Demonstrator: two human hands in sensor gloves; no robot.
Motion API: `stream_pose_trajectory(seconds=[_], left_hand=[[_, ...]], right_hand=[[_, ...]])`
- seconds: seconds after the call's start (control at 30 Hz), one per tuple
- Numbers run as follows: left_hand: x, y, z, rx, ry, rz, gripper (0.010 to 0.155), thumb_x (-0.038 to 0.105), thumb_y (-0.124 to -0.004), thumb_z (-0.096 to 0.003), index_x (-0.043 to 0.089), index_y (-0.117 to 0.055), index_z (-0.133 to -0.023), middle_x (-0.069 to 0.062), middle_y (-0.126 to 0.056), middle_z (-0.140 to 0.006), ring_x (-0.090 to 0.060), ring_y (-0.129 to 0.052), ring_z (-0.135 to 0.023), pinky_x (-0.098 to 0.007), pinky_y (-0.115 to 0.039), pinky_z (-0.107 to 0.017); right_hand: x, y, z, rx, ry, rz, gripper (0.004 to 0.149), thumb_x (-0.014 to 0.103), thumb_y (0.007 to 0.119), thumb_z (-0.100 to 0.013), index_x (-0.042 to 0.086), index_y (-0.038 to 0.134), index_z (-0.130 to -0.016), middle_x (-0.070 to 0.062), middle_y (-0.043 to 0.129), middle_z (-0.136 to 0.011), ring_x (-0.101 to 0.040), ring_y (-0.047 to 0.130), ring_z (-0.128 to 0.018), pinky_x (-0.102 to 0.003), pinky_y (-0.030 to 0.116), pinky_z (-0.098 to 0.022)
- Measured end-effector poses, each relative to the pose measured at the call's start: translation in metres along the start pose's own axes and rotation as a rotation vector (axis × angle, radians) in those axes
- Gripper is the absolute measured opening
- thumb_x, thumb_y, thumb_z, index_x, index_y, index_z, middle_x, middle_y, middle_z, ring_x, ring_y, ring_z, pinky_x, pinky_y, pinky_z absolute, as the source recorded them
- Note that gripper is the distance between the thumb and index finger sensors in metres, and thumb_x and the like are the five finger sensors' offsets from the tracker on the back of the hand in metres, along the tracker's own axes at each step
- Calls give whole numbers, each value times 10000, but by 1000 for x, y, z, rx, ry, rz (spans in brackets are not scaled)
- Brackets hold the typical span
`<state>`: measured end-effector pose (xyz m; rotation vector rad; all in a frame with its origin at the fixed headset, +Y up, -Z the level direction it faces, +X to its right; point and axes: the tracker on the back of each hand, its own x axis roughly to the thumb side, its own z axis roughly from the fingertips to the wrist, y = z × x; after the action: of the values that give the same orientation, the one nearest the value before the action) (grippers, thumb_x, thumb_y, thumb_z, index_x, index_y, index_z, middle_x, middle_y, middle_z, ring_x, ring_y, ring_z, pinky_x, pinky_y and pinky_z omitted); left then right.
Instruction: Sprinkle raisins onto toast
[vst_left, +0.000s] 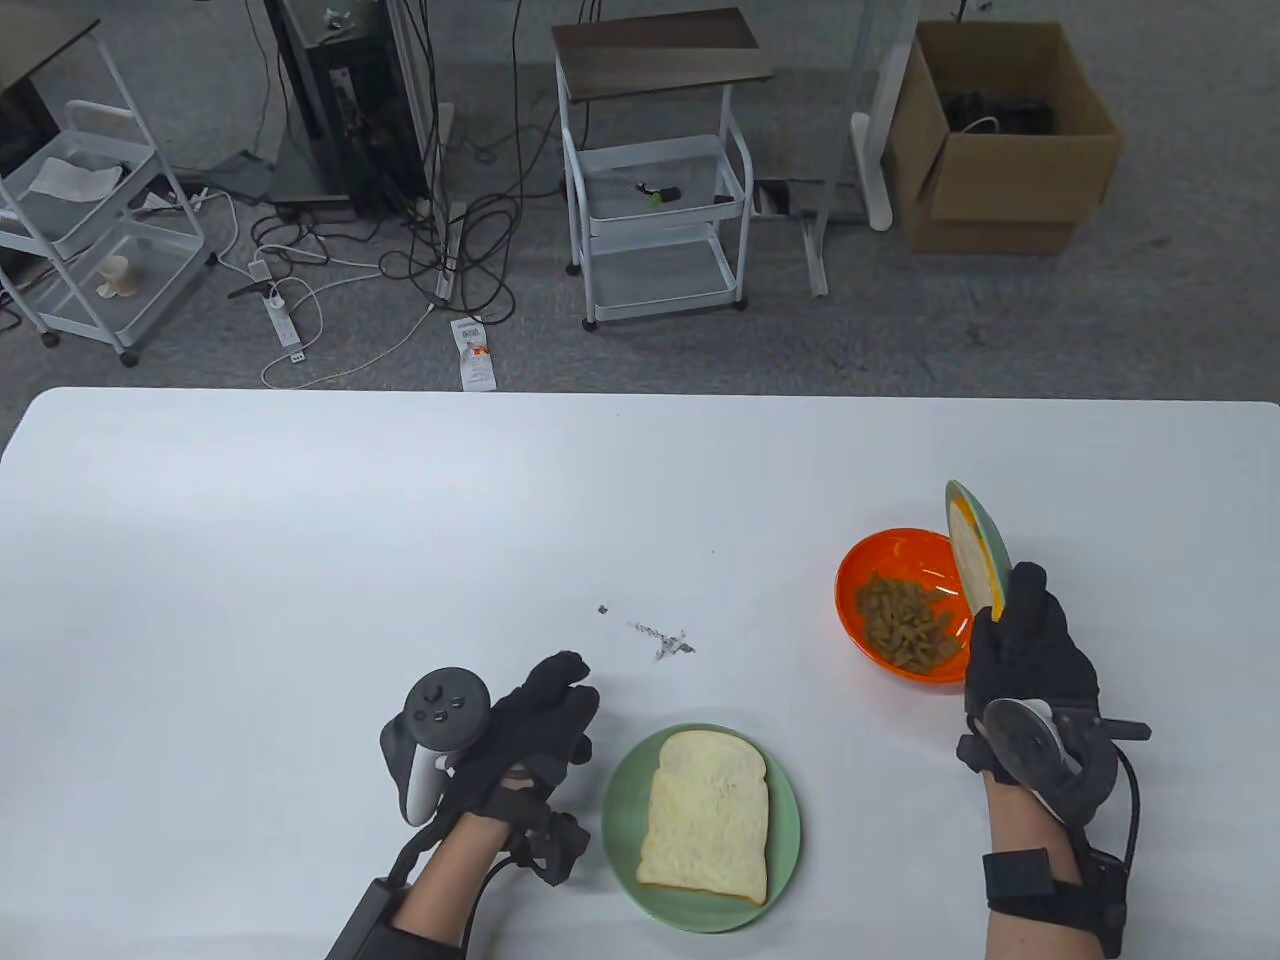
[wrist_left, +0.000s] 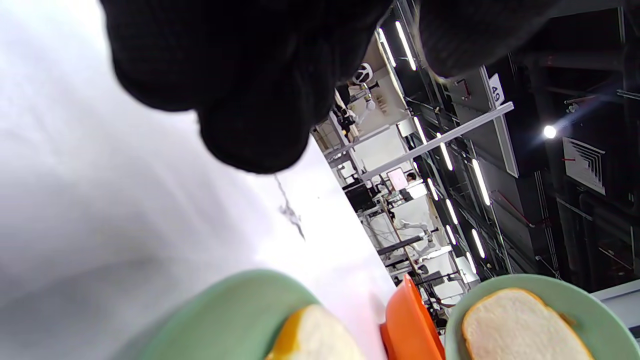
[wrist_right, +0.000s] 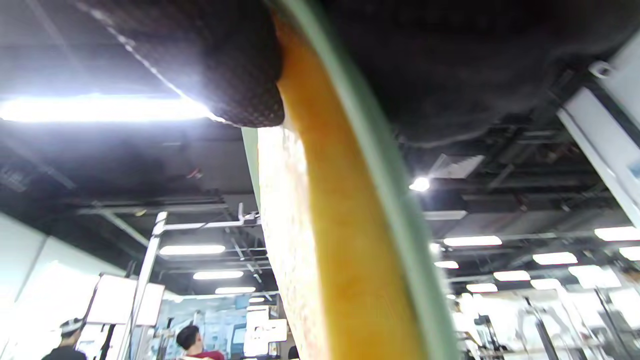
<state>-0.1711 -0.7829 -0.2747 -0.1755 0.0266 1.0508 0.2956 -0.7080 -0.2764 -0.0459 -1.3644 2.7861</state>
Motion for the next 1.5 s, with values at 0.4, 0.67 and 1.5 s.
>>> stream_pose_trajectory(seconds=[0.4, 0.67, 1.5], left_hand=[[0, 2, 0, 6, -4, -50, 641, 604, -746, -491, 263, -700, -1032, -30, -920, -872, -212, -1085, -531, -336, -942, -415], [5, -3, 0, -22, -56, -57, 615, 607, -742, -495, 280, -734, -1016, -21, -939, -854, -214, -1083, -541, -343, -939, -425], [-40, 44, -19, 27, 176, 133, 547, 477, -791, -508, 207, -749, -983, 49, -1064, -581, -134, -1116, -327, -271, -971, -269]], right_hand=[[-1, -9, -1, -42, 107, -116, 558, 288, 945, -474, 39, 783, -946, -198, 962, -727, -319, 999, -166, -404, 864, -160], [1, 13, 17, 129, 716, -1190, 621, 290, 928, -456, -33, 735, -950, -226, 942, -753, -317, 1019, -198, -402, 875, -181], [161, 3, 51, 1045, -179, -751, 668, 446, 940, -450, 19, 800, -944, -262, 892, -857, -523, 927, -633, -593, 782, -451]])
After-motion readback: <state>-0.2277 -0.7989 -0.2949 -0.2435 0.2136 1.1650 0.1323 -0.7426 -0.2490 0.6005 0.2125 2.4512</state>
